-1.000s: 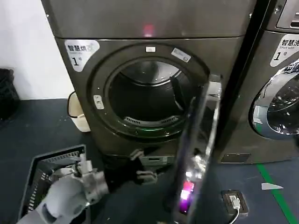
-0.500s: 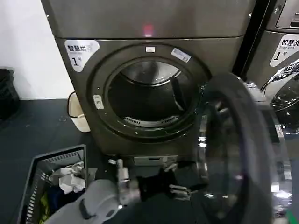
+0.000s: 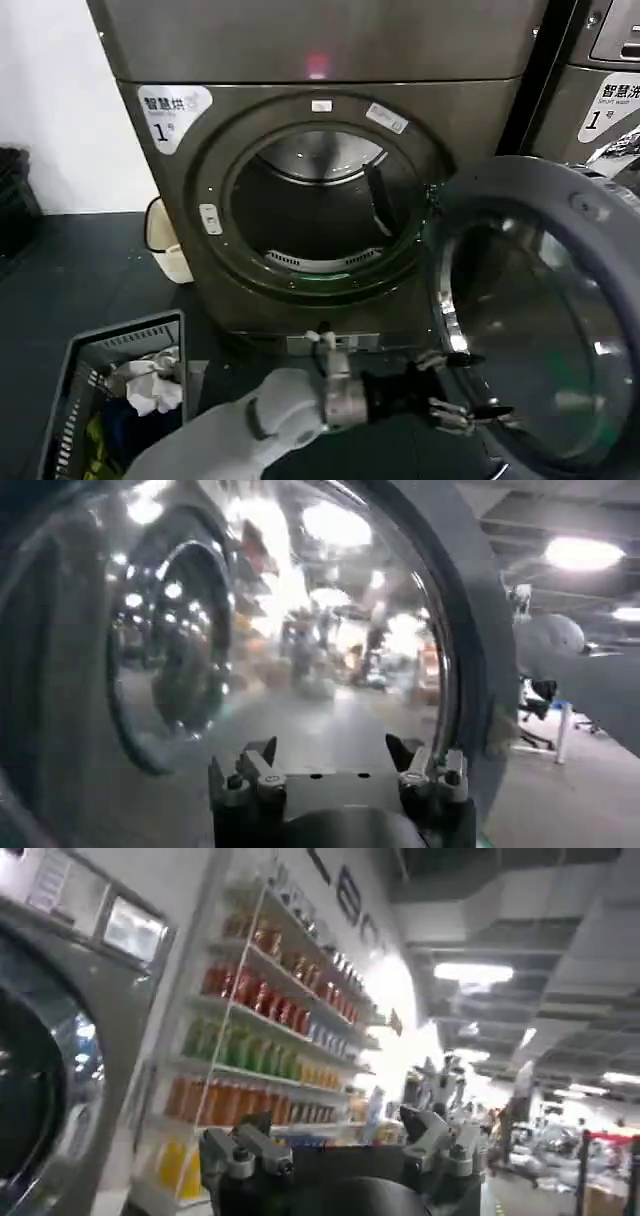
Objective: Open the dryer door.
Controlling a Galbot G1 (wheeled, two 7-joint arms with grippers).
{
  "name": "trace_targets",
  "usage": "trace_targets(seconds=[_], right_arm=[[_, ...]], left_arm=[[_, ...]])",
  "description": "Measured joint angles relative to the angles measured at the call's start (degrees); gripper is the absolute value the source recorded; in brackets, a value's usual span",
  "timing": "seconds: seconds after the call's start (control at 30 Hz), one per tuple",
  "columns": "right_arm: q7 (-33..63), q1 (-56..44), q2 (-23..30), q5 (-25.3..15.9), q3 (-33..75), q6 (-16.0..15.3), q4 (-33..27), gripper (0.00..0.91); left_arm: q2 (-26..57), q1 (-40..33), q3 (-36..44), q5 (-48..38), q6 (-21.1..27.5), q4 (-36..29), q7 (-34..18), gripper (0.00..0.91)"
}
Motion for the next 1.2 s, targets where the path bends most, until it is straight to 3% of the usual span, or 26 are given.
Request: trace_targets(seconds=[0.47, 0.87, 1.2], right_arm=[[-2.2, -1.8, -0.4, 0.3, 2.8, 1.1, -1.2, 0.907], [-2.4, -1.9, -0.1, 0.5, 3.4, 1.3, -0.7, 0.907], [-2.5, -2.1, -0.2, 0.9, 3.6, 1.6, -1.0, 0.907]], left_arm=[[-10.3, -12.7, 9.7, -1.6, -4.1, 13.0, -2.5, 0.907], [-20.1, -16.5, 9.8, 3.4, -6.8, 23.8, -8.3, 0.907], [-21.6, -17.1, 10.0, 6.4, -8.6, 26.1, -13.4, 0.907]])
